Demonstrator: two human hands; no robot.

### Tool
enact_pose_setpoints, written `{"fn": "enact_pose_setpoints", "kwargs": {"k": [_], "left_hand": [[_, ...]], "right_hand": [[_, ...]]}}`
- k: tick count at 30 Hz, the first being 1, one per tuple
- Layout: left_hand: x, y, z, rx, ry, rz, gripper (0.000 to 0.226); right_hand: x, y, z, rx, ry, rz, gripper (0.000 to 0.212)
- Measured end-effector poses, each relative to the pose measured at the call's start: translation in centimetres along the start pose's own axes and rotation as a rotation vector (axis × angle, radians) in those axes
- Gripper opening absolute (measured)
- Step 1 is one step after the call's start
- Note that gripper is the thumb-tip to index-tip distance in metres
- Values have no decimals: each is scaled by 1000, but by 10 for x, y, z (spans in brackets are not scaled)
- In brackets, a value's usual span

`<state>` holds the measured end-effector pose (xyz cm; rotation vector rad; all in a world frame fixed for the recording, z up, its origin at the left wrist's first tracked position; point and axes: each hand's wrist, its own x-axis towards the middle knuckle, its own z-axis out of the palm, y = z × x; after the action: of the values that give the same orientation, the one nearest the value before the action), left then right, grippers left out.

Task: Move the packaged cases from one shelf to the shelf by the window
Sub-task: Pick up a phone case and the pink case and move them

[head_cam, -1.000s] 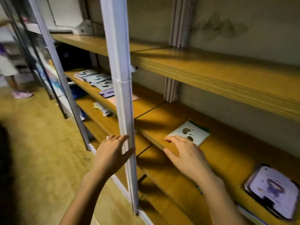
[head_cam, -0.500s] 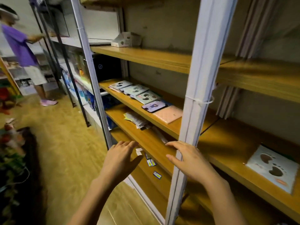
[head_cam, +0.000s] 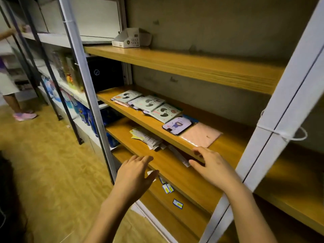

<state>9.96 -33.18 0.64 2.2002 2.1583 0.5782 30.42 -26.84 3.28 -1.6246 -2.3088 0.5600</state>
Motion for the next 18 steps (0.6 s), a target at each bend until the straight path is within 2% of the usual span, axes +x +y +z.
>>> {"fn": "enact_pose_setpoints", "kwargs": {"k": [5,8,12,18], "left_hand": [[61,-19,16,-41,-30,58,49],[96,-24,23,-55,-62,106,48],[142,-33,37,-101,-34,159,44],[186,-34,53,-227,-131,270,42]], "right_hand": [[47,6,6,-23,22,131,48],[73,8,9,16,74,272,52],[104,14,15,15,155,475,66],[114,19,27,26,241,739,91]]}}
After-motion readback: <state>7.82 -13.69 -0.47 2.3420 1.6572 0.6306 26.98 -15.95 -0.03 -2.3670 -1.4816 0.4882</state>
